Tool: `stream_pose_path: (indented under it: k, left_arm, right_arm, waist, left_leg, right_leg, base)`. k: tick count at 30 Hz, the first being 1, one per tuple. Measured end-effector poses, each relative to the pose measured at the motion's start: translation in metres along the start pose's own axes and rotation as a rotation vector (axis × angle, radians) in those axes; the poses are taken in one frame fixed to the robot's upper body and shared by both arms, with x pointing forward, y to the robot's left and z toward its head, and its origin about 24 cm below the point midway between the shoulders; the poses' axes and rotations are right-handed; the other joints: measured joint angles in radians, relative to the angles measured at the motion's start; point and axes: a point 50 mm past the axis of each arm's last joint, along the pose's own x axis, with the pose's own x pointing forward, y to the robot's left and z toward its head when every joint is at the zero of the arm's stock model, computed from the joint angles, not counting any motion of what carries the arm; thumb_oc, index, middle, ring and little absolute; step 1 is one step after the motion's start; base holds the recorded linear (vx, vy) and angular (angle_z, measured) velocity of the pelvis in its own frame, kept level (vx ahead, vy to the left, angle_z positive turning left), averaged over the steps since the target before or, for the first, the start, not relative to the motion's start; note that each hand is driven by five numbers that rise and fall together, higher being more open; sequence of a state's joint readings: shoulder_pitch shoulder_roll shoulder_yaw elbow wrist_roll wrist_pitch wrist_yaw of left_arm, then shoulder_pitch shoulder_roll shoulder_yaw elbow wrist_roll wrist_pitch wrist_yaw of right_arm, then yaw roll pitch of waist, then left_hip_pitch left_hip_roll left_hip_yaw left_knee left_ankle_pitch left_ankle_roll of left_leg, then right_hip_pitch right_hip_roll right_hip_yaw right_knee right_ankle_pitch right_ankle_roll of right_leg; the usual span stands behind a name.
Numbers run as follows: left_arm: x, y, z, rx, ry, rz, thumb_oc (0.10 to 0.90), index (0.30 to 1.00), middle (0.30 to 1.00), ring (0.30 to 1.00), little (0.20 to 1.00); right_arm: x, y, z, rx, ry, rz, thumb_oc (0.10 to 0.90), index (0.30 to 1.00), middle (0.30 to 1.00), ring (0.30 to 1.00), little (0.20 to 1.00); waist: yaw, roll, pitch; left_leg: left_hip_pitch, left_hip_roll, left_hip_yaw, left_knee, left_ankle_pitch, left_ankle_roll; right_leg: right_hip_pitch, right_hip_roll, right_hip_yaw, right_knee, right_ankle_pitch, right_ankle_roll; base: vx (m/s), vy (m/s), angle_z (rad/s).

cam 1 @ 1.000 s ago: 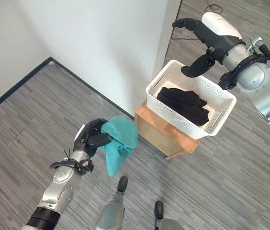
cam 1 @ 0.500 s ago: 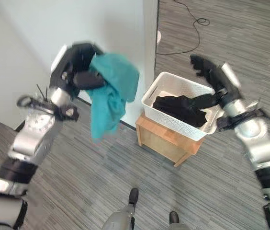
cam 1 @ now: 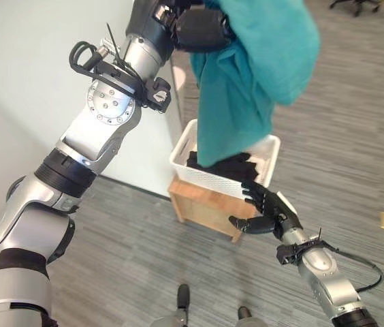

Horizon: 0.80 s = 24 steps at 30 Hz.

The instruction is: Pick up bed clothes into laundry basket.

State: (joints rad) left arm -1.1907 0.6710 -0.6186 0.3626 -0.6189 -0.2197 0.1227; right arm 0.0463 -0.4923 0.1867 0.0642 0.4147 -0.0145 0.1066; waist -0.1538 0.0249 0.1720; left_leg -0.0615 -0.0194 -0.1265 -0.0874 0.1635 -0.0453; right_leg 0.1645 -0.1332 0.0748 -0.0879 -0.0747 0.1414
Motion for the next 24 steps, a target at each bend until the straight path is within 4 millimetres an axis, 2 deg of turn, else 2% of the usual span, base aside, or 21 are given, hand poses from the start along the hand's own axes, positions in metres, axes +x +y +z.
stream_pose_path:
  k: [4, 6, 11, 17, 23, 24]
  left_arm:
    - [-0.004, 0.011, -0.029, 0.021, 0.137, 0.056, 0.4, 0.3, 0.3, 0.3, 0.3]
    - [-0.006, 0.015, -0.038, 0.032, 0.186, 0.076, 0.4, 0.3, 0.3, 0.3, 0.3]
    - [-0.009, 0.007, -0.048, 0.121, 0.233, 0.023, 0.4, 0.3, 0.3, 0.3, 0.3]
    - [-0.006, 0.0, -0.052, 0.235, 0.256, -0.053, 0.4, 0.3, 0.3, 0.3, 0.3]
    - [-0.007, 0.003, -0.052, 0.284, 0.258, -0.063, 0.4, 0.3, 0.3, 0.3, 0.3]
    - [-0.002, 0.006, -0.05, 0.318, 0.265, -0.067, 0.4, 0.3, 0.3, 0.3, 0.3]
  right_arm:
    - [-0.013, 0.013, -0.022, 0.081, 0.066, 0.04, 0.8, 0.9, 0.9, 0.9, 0.9]
    - [-0.018, 0.02, -0.029, 0.091, 0.096, 0.073, 0.8, 0.9, 0.9, 0.9, 0.9]
    - [-0.02, 0.024, -0.032, 0.101, 0.104, 0.096, 0.8, 0.9, 0.9, 0.9, 0.9]
    - [-0.022, 0.03, -0.035, 0.11, 0.115, 0.133, 0.8, 0.9, 0.9, 0.9, 0.9]
    - [-0.022, 0.034, -0.036, 0.111, 0.119, 0.148, 0.8, 0.9, 0.9, 0.9, 0.9]
    - [-0.021, 0.034, -0.035, 0.109, 0.115, 0.15, 0.8, 0.9, 0.9, 0.9, 0.9]
  waist:
    - [-0.048, -0.046, -0.022]
    - [-0.054, -0.061, -0.028]
    - [-0.083, -0.064, -0.029]
    - [-0.081, -0.064, -0.03]
    - [-0.083, -0.064, -0.029]
    - [-0.082, -0.064, -0.029]
  left_leg:
    - [-0.001, 0.019, 0.039, 0.0, -0.009, -0.005]
    - [-0.003, 0.025, 0.06, 0.0, -0.013, -0.007]
    - [-0.018, 0.026, 0.077, 0.0, -0.015, -0.005]
    - [-0.038, 0.026, 0.099, 0.0, -0.017, 0.0]
    - [-0.053, 0.03, 0.121, 0.0, -0.02, 0.002]
    - [-0.069, 0.033, 0.126, 0.0, -0.02, 0.002]
  right_leg:
    - [-0.031, 0.01, 0.046, 0.0, 0.009, -0.011]
    - [-0.039, 0.011, 0.069, -0.001, 0.014, -0.012]
    - [-0.066, 0.009, 0.084, -0.001, 0.019, -0.007]
    - [-0.095, 0.005, 0.106, -0.001, 0.026, -0.004]
    - [-0.124, 0.006, 0.126, 0.001, 0.028, -0.002]
    - [-0.144, 0.008, 0.133, 0.003, 0.03, -0.001]
  base:
    - [0.04, 0.007, -0.3]
    - [0.02, 0.012, -0.33]
    - [-0.01, 0.017, -0.11]
    - [0.0, 0.029, -0.12]
    - [-0.04, 0.019, -0.1]
    - [-0.08, 0.016, -0.16]
